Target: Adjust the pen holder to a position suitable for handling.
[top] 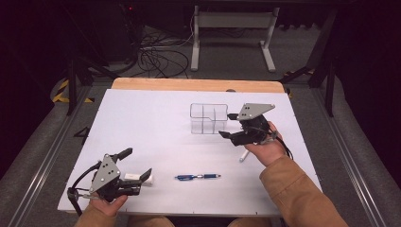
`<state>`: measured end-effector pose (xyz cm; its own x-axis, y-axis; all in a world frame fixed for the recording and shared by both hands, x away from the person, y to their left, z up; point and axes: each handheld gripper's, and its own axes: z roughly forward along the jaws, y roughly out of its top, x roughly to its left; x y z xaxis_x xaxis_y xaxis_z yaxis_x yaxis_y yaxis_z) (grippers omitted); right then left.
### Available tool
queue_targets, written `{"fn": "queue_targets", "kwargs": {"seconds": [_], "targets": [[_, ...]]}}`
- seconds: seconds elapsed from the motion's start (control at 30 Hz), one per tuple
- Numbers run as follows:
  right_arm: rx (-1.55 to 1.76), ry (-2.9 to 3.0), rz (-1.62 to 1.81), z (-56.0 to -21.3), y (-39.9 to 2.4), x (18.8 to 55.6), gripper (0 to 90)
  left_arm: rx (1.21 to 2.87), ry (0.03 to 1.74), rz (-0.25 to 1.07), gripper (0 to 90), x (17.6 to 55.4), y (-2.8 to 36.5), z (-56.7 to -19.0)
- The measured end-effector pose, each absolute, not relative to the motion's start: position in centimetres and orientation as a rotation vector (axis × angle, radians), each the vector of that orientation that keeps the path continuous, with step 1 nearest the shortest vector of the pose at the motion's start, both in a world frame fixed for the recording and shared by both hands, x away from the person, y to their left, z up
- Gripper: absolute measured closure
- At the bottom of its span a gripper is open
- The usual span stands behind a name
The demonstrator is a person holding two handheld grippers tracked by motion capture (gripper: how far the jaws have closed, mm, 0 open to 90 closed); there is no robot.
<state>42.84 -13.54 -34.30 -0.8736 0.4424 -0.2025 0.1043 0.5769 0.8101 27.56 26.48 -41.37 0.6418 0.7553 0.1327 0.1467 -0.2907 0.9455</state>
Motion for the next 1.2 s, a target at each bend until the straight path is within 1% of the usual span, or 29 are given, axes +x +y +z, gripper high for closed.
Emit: {"fn": "queue_targets", "kwargs": {"seconds": [0.43,0.9,1.2], "targets": [[0.396,2.470,1.088,-34.7,-11.9,45.2,41.8,1.790,0.730,0.723,12.6,27.5,26.6,-41.4],[0.398,2.534,1.038,-35.6,-10.1,47.8,45.1,1.784,0.734,0.719,12.7,27.6,26.7,-41.3],[0.399,2.560,1.027,-36.1,-9.5,48.6,46.5,1.778,0.741,0.716,12.7,27.5,26.8,-41.4]]}}
